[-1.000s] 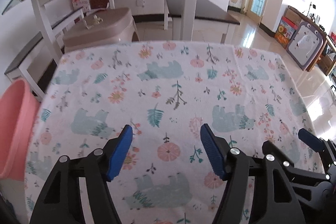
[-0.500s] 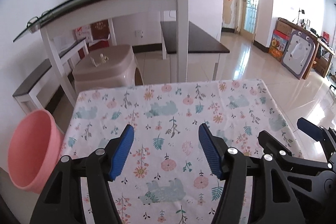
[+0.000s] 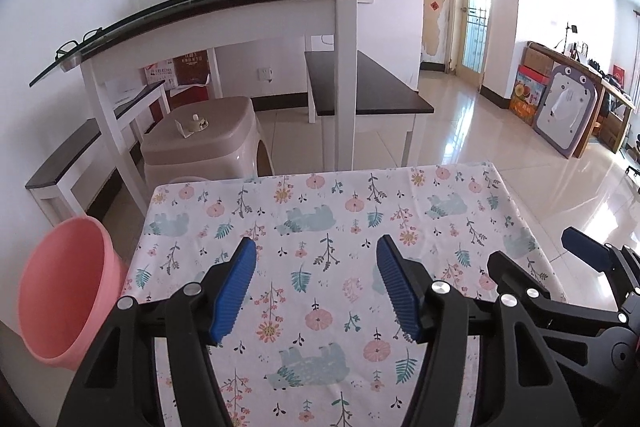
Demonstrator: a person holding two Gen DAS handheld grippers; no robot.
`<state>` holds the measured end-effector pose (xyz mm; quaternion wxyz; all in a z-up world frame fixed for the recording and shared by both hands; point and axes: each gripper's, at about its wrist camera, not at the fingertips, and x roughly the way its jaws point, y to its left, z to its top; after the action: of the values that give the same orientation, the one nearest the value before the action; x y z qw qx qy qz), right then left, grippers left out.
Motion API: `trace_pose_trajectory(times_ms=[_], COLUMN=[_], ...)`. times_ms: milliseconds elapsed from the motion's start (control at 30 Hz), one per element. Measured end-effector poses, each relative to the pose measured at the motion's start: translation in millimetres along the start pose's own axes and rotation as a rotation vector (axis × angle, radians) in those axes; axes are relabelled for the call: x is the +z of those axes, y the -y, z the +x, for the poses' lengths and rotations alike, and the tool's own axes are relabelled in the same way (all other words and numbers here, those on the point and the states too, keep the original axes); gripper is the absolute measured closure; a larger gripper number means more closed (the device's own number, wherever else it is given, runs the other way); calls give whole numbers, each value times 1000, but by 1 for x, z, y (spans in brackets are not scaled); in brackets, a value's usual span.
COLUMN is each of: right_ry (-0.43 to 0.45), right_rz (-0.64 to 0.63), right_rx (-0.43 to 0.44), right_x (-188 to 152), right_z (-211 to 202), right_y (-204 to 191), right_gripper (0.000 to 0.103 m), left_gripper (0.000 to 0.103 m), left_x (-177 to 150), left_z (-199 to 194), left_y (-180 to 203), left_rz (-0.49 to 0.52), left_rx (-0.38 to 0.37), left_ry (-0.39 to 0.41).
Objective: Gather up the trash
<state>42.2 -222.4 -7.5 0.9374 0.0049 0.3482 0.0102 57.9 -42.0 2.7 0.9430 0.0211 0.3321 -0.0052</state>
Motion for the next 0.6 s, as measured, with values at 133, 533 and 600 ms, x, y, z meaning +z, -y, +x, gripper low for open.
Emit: trace_pose_trajectory(times_ms=[133, 533, 600], right_ry=[2, 8, 9], right_rz=[-4, -9, -9], right_rx=[-2, -4, -4], right_x=[0, 2, 2], right_z=[-1, -3, -3], right_y=[-1, -2, -2], right_gripper=[13, 13, 13], left_gripper=[42, 42, 42], left_x=[0, 1, 2], left_z=[-2, -2, -2], left_y=[0, -1, -1], left_rz=[1, 3, 3], left_rx=[2, 6, 6], left_ry=[8, 8, 8])
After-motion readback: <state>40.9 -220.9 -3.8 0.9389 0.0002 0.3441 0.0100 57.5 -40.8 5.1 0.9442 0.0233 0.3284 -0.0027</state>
